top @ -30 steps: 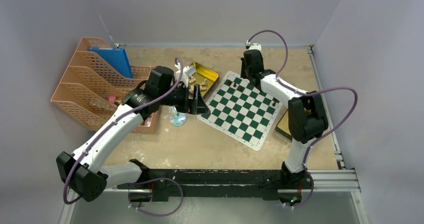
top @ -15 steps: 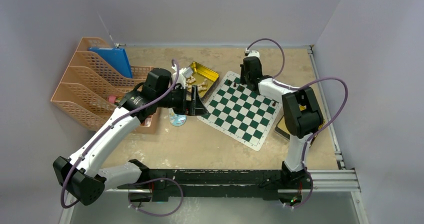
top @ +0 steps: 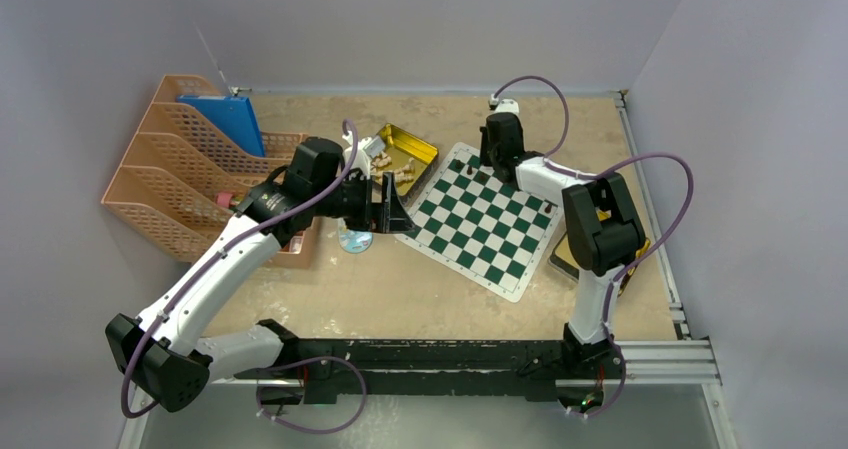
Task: Set up the chess pieces on the board
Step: Place the chess piece on the chessboard.
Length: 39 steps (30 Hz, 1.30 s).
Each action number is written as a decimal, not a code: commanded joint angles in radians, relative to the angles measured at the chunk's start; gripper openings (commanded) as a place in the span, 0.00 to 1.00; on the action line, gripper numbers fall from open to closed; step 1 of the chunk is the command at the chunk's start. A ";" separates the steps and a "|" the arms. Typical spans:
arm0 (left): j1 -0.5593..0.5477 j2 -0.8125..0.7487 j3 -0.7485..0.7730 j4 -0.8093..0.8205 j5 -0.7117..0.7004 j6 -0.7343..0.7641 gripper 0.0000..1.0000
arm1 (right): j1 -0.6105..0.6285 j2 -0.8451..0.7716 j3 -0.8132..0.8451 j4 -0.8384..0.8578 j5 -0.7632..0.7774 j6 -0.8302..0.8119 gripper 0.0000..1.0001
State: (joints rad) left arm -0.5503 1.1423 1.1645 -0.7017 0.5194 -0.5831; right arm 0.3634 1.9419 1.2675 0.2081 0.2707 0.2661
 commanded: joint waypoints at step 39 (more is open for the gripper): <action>0.002 -0.030 0.012 -0.032 -0.050 -0.008 0.79 | -0.006 0.012 0.049 -0.004 0.034 0.006 0.42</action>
State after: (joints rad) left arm -0.5503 1.1419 1.1645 -0.7403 0.4862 -0.5835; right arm 0.3634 1.9781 1.2556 0.2054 0.3138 0.2703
